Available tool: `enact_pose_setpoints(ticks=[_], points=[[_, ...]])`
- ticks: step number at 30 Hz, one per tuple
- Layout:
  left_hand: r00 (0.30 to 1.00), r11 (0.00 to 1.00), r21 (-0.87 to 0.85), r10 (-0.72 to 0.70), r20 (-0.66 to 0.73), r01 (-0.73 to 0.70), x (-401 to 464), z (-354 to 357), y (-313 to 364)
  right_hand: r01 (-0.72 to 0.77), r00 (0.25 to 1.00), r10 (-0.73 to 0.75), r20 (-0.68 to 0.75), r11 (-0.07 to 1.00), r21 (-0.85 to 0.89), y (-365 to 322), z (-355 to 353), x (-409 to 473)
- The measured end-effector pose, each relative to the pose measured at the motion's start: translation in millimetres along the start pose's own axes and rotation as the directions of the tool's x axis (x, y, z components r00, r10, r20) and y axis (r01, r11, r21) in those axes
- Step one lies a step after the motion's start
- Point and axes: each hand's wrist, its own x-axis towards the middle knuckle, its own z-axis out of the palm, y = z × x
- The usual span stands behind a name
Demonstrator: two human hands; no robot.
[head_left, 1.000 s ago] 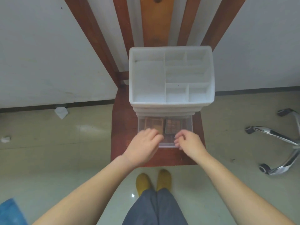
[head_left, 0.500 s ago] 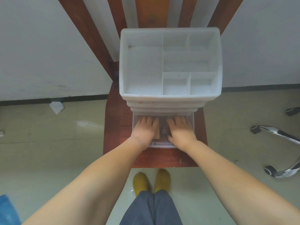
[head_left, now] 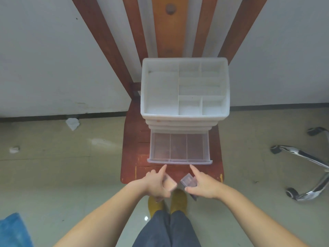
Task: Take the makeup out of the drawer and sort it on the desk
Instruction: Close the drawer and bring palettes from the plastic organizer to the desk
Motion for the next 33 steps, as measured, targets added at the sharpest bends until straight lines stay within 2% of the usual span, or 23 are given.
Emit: enact_pose_setpoints(ticks=[2, 6, 13, 16, 20, 25, 30, 33], points=[[1.000, 1.000, 0.003, -0.007, -0.029, 0.007, 6.3, -7.4, 1.6, -0.013, 0.997, 0.013, -0.073, 1.000, -0.006, -1.4, -5.0, 10.7], [0.996, 0.998, 0.069, 0.004, -0.092, 0.002, 14.4, -25.1, 8.9, -0.004, 0.996, -0.003, -0.094, 0.998, -0.067, -10.1, -18.9, 25.8], [0.980, 0.982, 0.187, 0.018, -0.198, 0.020, 41.2, -77.2, 21.9, 0.000, 0.965, -0.036, -0.259, 0.990, -0.141, -21.1, -66.3, 63.8], [0.976, 0.977, 0.211, 0.022, -0.215, 0.025, 49.0, -86.8, 22.9, -0.013, 0.965, -0.034, -0.260, 0.984, -0.175, -23.8, -72.3, 69.5], [0.961, 0.981, 0.188, 0.087, -0.261, -0.038, 45.4, -82.0, 15.6, -0.009, 0.957, -0.053, -0.286, 0.978, -0.209, -30.9, -65.1, 60.8], [0.878, 0.987, 0.070, 0.158, -0.452, -0.142, -2.5, -66.5, -1.9, 0.039, 0.914, -0.165, -0.370, 0.945, -0.325, -54.4, -56.0, 13.9], [0.788, 0.994, -0.022, 0.075, -0.611, -0.111, -100.3, -52.7, -16.6, 0.097, 0.887, -0.299, -0.351, 0.865, -0.492, -112.2, -54.5, -57.5], [0.721, 0.990, -0.086, 0.020, -0.692, -0.111, -156.9, -35.7, -27.3, 0.180, 0.854, -0.427, -0.298, 0.779, -0.601, -148.5, -48.7, -93.4]])
